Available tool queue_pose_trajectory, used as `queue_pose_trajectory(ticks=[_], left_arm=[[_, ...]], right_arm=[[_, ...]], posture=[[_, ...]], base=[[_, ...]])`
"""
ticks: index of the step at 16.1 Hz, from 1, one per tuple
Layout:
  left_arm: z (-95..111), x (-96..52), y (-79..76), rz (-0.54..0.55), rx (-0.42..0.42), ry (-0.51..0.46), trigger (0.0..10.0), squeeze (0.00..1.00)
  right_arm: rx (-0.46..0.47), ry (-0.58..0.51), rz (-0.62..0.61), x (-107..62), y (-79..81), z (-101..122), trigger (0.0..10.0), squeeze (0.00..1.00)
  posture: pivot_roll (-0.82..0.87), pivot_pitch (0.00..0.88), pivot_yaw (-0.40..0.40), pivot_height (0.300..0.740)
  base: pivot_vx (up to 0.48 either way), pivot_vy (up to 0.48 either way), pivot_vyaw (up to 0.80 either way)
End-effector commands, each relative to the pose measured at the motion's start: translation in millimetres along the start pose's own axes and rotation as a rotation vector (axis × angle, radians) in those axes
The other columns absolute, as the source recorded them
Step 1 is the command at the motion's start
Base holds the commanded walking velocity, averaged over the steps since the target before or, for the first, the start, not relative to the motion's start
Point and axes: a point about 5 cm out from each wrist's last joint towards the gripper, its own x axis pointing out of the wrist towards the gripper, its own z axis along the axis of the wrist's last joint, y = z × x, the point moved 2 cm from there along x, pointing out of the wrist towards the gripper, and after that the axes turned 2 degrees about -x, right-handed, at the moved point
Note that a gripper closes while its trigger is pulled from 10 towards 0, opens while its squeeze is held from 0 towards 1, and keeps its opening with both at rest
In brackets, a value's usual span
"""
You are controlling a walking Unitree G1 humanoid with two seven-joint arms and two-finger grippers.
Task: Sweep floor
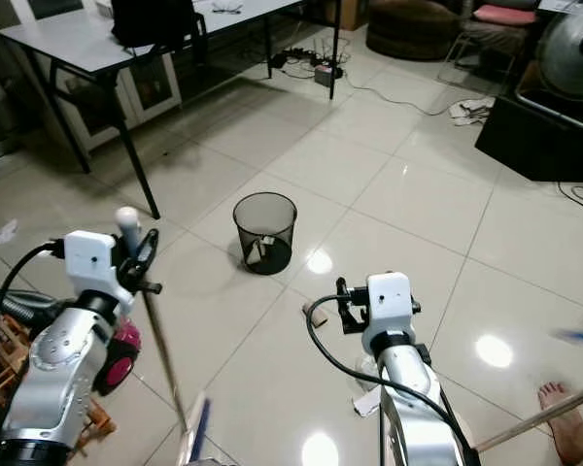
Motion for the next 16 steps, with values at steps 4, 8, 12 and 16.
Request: queue_pose_trajectory(ticks=[4,8,12,16], left_arm=[[4.3,3.2,-13.0,-0.060,-0.019,0.010,10.0,0.00],[5.1,0.4,-17.5,-0.081,-0.043,0.019,10.0,0.00],[5.9,-0.9,-21.7,-0.096,-0.049,0.025,10.0,0.00],[7.2,-1.5,-22.1,-0.106,-0.050,0.028,10.0,0.00]], right_arm=[[0.007,0.013,0.009,-2.4,-0.8,1.7,10.0,0.00],[0.020,0.021,0.004,-2.9,-1.8,2.1,10.0,0.00],[0.024,0.025,0.010,-3.5,-1.2,1.9,10.0,0.00],[0.030,0.030,0.012,-3.1,0.3,1.5,10.0,0.00]], posture=[[-0.04,0.000,0.066,0.740],[-0.04,0.000,0.065,0.740],[-0.04,0.000,0.061,0.740],[-0.03,0.000,0.067,0.740]], base=[[0.000,0.000,0.00],[0.000,0.000,0.00],[0.000,0.000,0.00],[-0.267,0.000,0.00]])
